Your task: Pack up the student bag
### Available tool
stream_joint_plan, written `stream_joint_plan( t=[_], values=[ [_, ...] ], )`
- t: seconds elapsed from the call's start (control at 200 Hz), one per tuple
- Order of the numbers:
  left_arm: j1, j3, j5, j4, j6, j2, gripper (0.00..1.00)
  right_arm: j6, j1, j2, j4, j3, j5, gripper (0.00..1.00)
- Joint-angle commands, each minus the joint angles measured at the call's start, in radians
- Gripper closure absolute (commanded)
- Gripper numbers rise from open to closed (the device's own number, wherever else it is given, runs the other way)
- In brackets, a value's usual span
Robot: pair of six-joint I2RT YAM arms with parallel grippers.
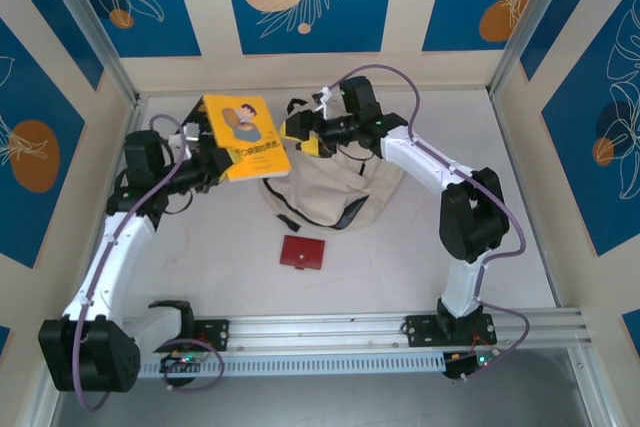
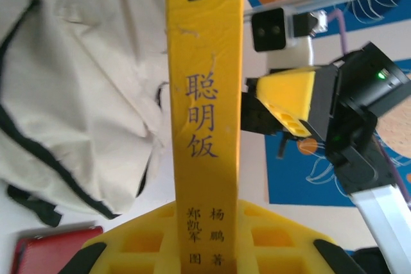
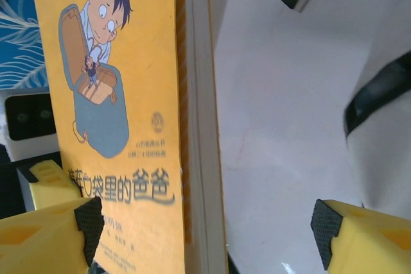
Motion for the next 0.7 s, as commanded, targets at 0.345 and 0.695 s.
stream_joint_plan(
  t=[0.345,0.695],
  values=[
    [-0.121,0.115,0.052,0.233,-0.036,0.117,1.00,0.252,-0.028,0.043,0.390,0.002,-0.310,0.23],
    [-0.120,0.130,-0.003,0.164,-0.020,0.127,0.98,0.385,-0.067,-0.065,0.497,-0.146,-0.207,0.73]
  ],
)
